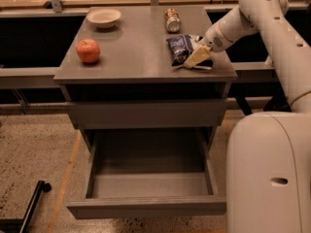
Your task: Place blue chip bag into middle drawer
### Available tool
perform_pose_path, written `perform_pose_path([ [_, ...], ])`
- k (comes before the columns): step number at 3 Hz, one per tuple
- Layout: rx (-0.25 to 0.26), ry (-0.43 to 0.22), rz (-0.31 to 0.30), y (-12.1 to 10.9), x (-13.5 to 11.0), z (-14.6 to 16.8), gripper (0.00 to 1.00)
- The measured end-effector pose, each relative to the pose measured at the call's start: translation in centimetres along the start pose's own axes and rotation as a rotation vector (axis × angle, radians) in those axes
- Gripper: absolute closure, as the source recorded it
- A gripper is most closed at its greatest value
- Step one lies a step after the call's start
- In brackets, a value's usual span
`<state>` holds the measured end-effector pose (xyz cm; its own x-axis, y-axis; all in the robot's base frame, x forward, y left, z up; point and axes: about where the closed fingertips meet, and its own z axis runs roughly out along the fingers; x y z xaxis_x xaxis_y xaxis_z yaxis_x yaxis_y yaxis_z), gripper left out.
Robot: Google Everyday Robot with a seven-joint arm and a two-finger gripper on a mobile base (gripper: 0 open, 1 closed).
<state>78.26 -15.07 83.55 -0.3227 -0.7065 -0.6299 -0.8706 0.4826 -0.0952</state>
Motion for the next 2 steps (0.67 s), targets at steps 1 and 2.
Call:
perform_pose_path([
  [1,0.002,0.005,-0.005,0.1,0.0,-0.2,0.74],
  [2,0.02,0.006,-0.048,1.0,-1.2,-2.5,0.97],
])
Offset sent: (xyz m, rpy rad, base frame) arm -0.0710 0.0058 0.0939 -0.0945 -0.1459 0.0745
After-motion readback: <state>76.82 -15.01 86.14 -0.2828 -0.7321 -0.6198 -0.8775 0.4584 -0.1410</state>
